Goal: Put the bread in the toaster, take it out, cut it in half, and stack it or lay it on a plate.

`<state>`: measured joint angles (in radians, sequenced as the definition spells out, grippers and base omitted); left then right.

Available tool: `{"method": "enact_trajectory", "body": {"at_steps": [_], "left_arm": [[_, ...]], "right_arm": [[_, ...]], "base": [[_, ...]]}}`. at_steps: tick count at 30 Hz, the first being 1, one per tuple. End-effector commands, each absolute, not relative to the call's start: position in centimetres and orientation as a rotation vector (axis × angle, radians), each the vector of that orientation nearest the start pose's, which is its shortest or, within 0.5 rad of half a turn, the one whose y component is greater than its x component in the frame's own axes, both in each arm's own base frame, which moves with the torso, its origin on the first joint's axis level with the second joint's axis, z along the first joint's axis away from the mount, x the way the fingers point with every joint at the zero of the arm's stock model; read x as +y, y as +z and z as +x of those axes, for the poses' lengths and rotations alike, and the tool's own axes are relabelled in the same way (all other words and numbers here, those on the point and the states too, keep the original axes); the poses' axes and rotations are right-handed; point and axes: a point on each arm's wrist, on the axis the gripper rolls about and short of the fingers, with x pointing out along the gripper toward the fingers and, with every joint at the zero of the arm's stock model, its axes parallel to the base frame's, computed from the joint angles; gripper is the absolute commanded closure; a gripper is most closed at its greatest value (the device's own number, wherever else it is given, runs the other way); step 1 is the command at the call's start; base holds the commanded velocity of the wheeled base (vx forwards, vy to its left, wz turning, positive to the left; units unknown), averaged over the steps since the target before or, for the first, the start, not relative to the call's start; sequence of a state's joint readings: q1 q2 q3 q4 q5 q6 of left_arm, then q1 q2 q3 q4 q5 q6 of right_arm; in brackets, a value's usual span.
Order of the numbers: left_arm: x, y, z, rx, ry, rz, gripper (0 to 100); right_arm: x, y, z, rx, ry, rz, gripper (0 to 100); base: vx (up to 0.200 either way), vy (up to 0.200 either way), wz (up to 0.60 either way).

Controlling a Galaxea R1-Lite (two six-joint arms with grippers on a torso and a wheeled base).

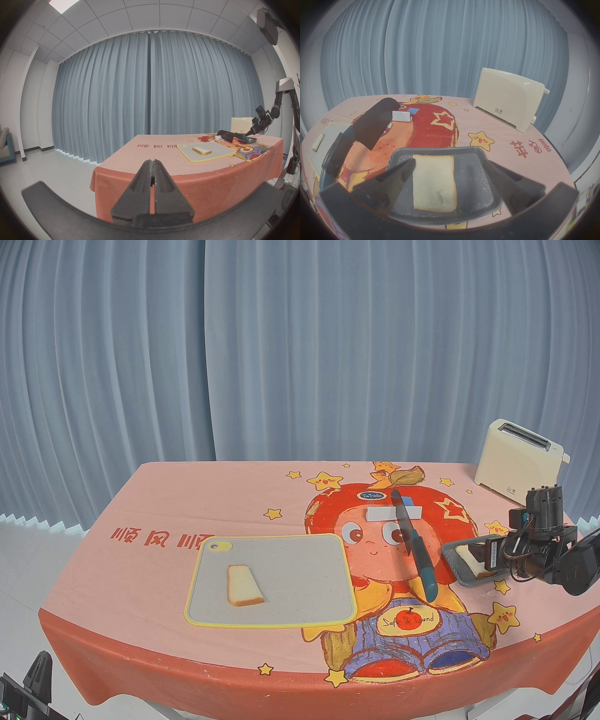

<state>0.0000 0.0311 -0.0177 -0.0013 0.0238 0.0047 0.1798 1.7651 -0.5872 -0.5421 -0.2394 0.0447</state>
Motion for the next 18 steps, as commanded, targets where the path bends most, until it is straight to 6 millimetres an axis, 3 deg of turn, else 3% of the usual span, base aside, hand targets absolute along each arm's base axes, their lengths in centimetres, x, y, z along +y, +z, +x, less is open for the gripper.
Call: {"method": "enact_trajectory", "body": {"at_steps": [1,12,18], "left_arm": [[0.1,7.6,-2.0,0.031,0.024,0.005,100],[0.1,7.6,-2.0,0.031,0.024,0.005,100],[0.1,7.6,-2.0,0.031,0.024,0.005,100]], "right_arm": [[4.4,10.2,27.2,0.621,-0.070,-0.090,0],[4.3,11.4,26.4,0.577,-0.067,-0.072,0],[4.0,11.5,24.3,0.581,-0.061,-0.035,0]], "base": [[0.000,0.000,0.00],[0.000,0.000,0.00],[0.000,0.000,0.00]]}}
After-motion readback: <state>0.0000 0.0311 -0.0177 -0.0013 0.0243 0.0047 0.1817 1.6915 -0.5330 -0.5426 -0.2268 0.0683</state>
